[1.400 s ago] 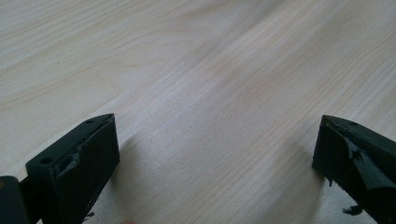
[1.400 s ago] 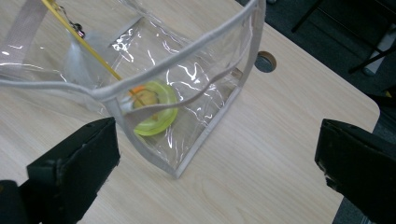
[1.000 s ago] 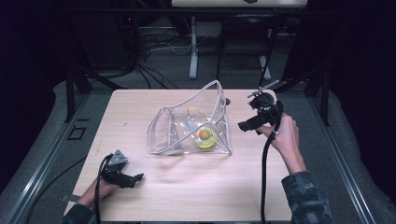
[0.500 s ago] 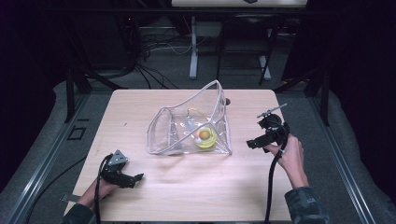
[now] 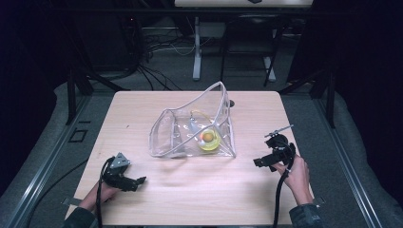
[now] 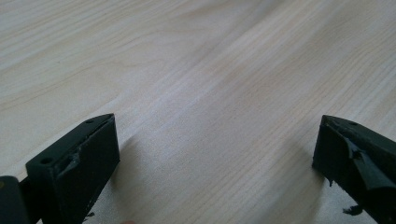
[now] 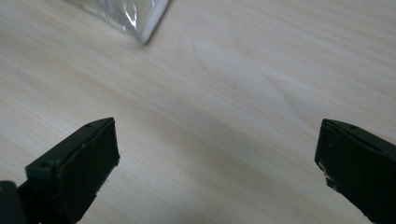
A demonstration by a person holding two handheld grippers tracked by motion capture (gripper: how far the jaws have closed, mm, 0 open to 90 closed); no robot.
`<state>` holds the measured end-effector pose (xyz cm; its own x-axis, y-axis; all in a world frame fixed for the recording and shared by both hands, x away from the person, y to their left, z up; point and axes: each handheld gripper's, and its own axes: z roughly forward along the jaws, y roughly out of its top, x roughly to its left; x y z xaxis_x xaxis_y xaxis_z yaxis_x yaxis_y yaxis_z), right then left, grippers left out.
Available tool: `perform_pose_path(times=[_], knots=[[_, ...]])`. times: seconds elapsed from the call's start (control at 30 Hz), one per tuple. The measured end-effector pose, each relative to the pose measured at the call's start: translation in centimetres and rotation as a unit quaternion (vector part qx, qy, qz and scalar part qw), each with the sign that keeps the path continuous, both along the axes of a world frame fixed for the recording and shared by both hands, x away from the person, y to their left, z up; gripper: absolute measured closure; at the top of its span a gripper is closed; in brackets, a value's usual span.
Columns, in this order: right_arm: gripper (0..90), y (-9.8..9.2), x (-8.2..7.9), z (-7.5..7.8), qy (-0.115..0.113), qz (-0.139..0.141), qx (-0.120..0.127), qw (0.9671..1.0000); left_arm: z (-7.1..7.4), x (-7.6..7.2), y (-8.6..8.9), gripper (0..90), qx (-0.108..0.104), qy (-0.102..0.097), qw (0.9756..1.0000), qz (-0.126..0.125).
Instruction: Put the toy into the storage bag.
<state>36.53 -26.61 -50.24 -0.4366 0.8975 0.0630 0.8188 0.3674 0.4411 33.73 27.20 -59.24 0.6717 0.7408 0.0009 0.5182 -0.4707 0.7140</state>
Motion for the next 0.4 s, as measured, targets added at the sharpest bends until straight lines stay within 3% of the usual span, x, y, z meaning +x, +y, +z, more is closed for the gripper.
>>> perform_pose_path(times=[0.03,0.33,0.4], knots=[[0.0,0.0,0.0,-0.3,0.011,0.006,-0.012,0.9998,0.0,0.0,0.0,0.2,0.000,0.000,1.0000,0.000],[0.0,0.0,-0.5,-1.7,0.018,0.011,-0.020,0.9996,0.0,0.0,0.0,0.2,0.001,0.000,1.0000,-0.001],[0.0,0.1,-0.5,-2.1,0.026,0.015,-0.032,0.9990,0.0,0.0,0.0,0.2,0.000,0.000,1.0000,0.000]])
